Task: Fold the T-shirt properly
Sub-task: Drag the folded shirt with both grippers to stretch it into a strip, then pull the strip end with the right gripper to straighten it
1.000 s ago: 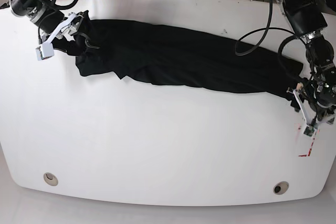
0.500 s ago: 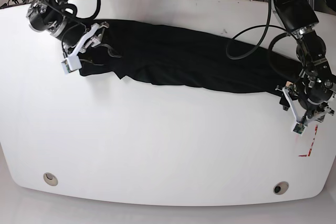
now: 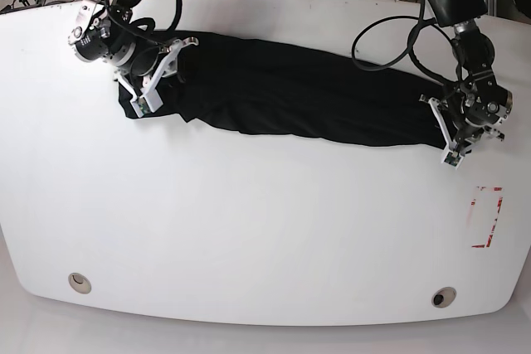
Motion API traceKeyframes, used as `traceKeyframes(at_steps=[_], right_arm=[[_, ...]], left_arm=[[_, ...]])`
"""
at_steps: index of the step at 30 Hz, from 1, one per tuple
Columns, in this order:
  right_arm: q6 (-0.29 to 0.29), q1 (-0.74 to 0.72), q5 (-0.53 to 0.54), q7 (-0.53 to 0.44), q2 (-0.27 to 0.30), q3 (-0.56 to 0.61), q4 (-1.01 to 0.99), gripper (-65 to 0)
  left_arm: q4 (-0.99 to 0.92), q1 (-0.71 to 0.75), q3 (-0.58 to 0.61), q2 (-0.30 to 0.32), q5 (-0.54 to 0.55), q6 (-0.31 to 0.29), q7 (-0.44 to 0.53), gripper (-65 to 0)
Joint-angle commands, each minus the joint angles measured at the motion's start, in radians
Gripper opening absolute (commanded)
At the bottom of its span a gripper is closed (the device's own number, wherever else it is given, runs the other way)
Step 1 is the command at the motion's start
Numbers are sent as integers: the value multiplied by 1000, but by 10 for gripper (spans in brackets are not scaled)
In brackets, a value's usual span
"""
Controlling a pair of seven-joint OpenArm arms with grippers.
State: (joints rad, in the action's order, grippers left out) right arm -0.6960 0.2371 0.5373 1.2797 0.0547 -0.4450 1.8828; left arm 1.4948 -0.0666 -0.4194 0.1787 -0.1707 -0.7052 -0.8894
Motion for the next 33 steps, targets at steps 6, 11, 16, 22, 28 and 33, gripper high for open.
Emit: traceKeyframes(at_steps=[6,11,16,22,28,33], right_arm=[[-2,-20,-81,-85,162,56,-168,-498],[-2,-71,-79,-199,257,145,-295,-498],[-2,-147,-87,-291,296,225,-454,-498],[-2,-206,-90,-351,348,246,-527,-504],[-2,-183,19,-216,379,85,-346,-501],[-2,-161,148,-104,348,-44,-133,-499]], left_arm=[[-33,55,-91,22,-3,7,37,-524],[-9,110,-89,12,-3,7,36,-524],[36,130,-92,-51,-10,7,31,-524],[77,129,-86,-72,-11,7,-40,-524],[79,124,-86,-90,-10,7,-60,-524],[77,127,-85,-92,-10,7,-60,-524]])
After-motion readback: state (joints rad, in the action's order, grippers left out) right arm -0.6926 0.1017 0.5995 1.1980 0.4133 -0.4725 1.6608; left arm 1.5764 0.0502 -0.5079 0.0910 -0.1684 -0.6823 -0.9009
